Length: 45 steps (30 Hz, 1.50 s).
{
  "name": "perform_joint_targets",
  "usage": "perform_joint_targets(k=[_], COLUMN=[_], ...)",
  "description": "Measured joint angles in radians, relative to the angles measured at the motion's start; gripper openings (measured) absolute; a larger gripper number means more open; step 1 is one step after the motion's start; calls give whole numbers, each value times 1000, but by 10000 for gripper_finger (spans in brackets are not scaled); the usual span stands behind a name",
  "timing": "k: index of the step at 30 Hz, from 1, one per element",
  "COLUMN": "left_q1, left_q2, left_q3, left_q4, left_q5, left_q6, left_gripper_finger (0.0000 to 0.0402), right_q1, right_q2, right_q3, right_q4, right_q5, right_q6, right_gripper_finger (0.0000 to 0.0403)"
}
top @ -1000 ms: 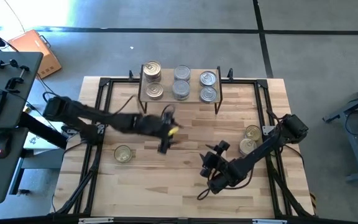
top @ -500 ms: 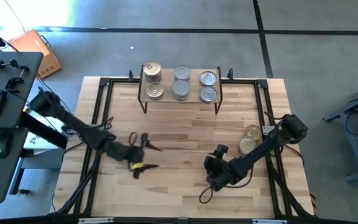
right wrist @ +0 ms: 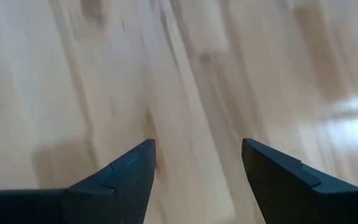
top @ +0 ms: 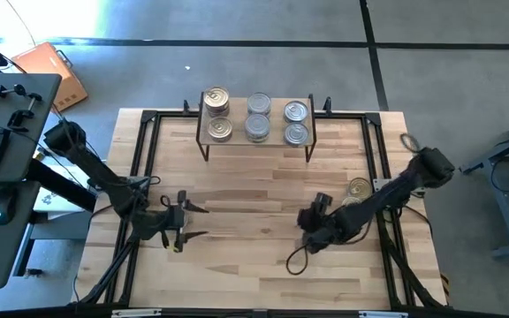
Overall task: Stack canned seafood by type on shelf
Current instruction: Stack the blue and pink tuna can on top of the blue and pink tuna can on the shelf
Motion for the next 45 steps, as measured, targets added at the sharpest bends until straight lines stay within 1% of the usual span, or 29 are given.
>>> perform_joint_targets(k=[2, 5, 8, 10, 12, 17, 19, 20, 24, 27, 29, 31, 34, 37, 42, 44, 45], left_q1=[-2, -1, 1, 1, 1, 1, 1, 1, 1, 1, 2, 2, 2, 2, 2, 2, 2], left_q2=[0, 0, 0, 1, 0, 1, 1, 1, 1, 1, 1, 1, 1, 1, 1, 1, 1], left_q3=[-21, -37, -37, -37, -37, -37, -37, -37, -37, -37, -37, -37, -37, -37, -37, -37, -37], left_q4=[-5, -3, -6, -6, -5, -7, -7, -7, -6, 3, 7, 9, 10, 10, 12, 13, 16], left_q5=[-37, -89, -122, -124, -124, -123, -122, -122, -121, -121, -121, -121, -121, -121, -121, -121, -121], left_q6=[-28, -37, -36, -27, -21, -26, -28, -28, -28, -28, -28, -28, -27, -27, -27, -24, -20], left_gripper_finger=[284, 284, 284, 284, 284, 284, 284, 284, 284, 284, 284, 284, 284, 284, 284, 284, 284], right_q1=[-4, -10, -5, -4, -6, -43, -58, -66, -105, -127, -137, -146, -170, -204, -263, -284, -292], right_q2=[-57, -146, -196, -225, -239, -243, -243, -243, -244, -250, -246, -245, -243, -216, -106, -53, -27], right_q3=[4, 11, 10, 10, -6, -94, -144, -167, -247, -267, -249, -220, -196, -189, -187, -181, -172], right_q4=[-92, -279, -514, -622, -680, -695, -665, -639, -522, -483, -456, -388, -247, -52, 238, 361, 396], right_q5=[-75, -193, -284, -306, -312, -376, -377, -380, -411, -423, -398, -353, -332, -331, -324, -323, -323], right_q6=[42, 175, 313, 372, 406, 413, 406, 399, 375, 346, 340, 339, 282, 193, 55, 19, 3], right_gripper_finger=[231, 230, 212, 186, 154, 52, 16, 9, 21, 15, 5, 3, 4, 1, 0, 0, 0])
